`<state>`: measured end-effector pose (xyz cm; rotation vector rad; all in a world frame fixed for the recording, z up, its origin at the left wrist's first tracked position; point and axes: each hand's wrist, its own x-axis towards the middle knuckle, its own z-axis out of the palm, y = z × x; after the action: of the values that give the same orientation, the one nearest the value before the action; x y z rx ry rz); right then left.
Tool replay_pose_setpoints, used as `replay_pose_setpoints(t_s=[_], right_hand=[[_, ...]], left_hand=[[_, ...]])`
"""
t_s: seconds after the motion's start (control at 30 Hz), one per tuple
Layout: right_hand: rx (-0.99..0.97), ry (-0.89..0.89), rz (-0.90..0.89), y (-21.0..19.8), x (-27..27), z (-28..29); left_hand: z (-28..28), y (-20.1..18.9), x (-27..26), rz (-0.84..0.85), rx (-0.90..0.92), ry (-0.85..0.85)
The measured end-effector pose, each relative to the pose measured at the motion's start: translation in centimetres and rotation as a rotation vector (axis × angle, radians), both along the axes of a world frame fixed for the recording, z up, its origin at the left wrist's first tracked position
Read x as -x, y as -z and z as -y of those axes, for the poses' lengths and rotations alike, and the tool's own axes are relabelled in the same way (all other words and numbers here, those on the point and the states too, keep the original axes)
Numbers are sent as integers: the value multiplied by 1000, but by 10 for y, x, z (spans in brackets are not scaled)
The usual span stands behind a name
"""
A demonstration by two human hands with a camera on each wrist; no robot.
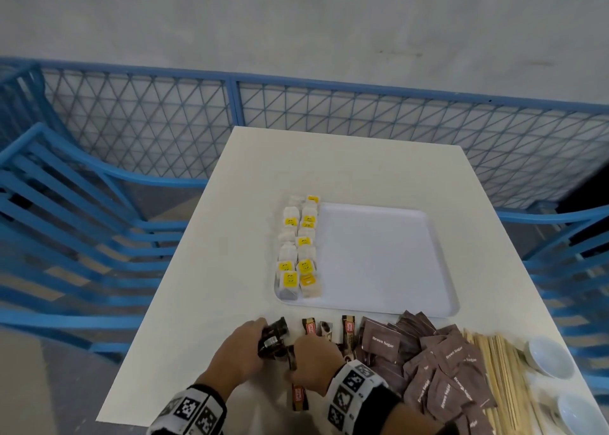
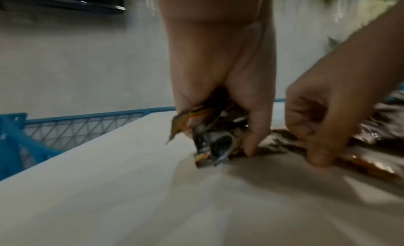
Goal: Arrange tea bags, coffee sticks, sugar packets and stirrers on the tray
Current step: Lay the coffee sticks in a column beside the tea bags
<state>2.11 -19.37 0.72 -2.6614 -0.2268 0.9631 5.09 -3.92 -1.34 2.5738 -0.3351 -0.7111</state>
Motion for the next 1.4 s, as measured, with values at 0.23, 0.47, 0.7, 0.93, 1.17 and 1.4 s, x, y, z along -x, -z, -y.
replay_pose_setpoints(t_s=[0.23,0.47,0.7,0.93,1.17,1.4], right_hand=[[-196,71,-42,-19,0,12],[-555,534,-22,-30,-12,46],[-818,525,111,-52,-13,71],[-870,426,246,-58,-9,91],[-764,335,390,-51,-10,117],[-790,267,309,-65,-12,143]], left_hand=[[2,-2,5,76,-81,-30],[16,-46,-1,-17,436,-478],[63,-77,-4,-213,829,-572],[111,-88,1,-371,1013,-655],[152,-90,-1,-367,1037,-807],[170,-98,-5,-424,1181,-915]])
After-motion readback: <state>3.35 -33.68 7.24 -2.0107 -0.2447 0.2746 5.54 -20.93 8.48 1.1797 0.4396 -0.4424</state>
